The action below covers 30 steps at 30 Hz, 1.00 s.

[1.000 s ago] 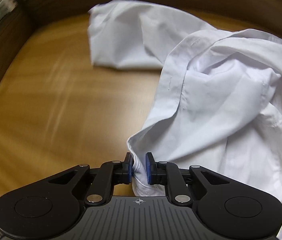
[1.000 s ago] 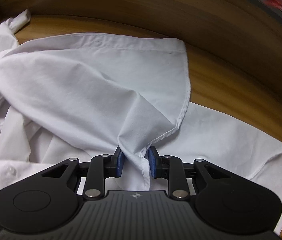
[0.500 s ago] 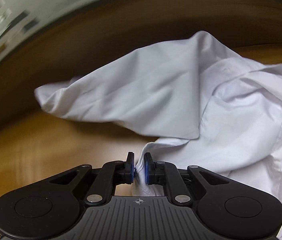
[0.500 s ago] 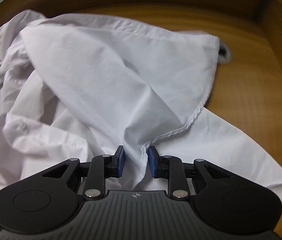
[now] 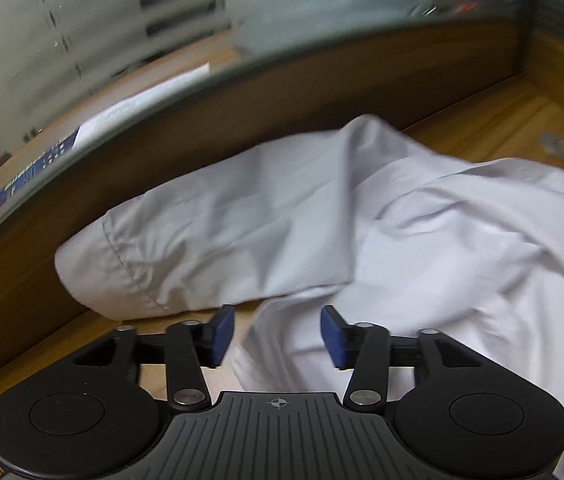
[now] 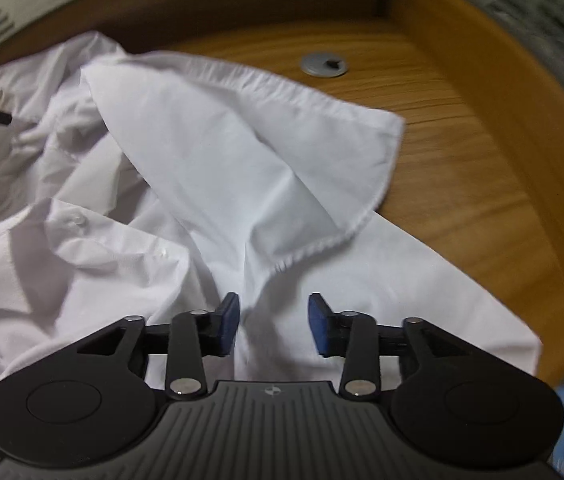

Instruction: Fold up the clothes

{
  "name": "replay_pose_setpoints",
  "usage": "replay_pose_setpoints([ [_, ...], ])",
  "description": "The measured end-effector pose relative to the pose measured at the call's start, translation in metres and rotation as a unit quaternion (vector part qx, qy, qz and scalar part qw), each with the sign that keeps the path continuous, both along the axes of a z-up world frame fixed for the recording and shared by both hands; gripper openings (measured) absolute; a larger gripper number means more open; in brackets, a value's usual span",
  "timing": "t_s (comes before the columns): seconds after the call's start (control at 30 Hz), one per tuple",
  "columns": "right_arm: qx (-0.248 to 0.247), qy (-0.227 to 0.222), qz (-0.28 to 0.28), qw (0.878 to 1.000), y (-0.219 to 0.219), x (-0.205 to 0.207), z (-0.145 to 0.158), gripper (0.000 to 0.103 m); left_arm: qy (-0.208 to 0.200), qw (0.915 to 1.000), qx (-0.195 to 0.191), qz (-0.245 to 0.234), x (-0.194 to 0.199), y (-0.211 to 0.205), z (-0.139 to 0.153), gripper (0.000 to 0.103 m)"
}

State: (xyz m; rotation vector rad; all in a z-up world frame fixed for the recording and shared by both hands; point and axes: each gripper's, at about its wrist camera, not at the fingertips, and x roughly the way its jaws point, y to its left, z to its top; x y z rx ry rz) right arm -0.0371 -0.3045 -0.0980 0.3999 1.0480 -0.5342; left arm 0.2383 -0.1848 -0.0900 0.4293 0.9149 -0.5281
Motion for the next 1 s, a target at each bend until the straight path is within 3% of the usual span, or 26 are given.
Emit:
replay_pose_setpoints([
  [0.2,-0.009,-0.015,-0.024,1.0,0.036,-0.04,0.014,0.052,0.034,0.9974,-0.055,-0.031,-0.025,0.026,0.03,0.062],
  [0.4,-0.014,-0.012,-0.032,0.999,0.083,-0.069,0.009,0.055,0.071,0.9935,-0.075,-0.047,-0.077,0.054,0.029,0.064],
  [0.57,0.002,-0.013,-0.04,0.999,0.118,-0.087,0.001,0.057,0.107,0.991,-0.071,-0.038,-0.113,0.062,0.011,0.064],
  [0.73,0.023,-0.022,-0.053,0.998,0.138,-0.096,-0.014,0.059,0.162,0.9805,-0.11,0.01,-0.145,0.073,-0.009,0.065],
  [0.87,0.017,-0.019,-0.051,0.998,0.144,-0.087,-0.03,0.064,0.187,0.9748,-0.118,0.028,-0.168,0.065,-0.027,0.067],
  [1.0,0.002,-0.014,-0.023,1.0,0.144,-0.068,-0.042,0.064,0.205,0.9718,-0.115,0.017,-0.181,0.047,-0.037,0.07],
])
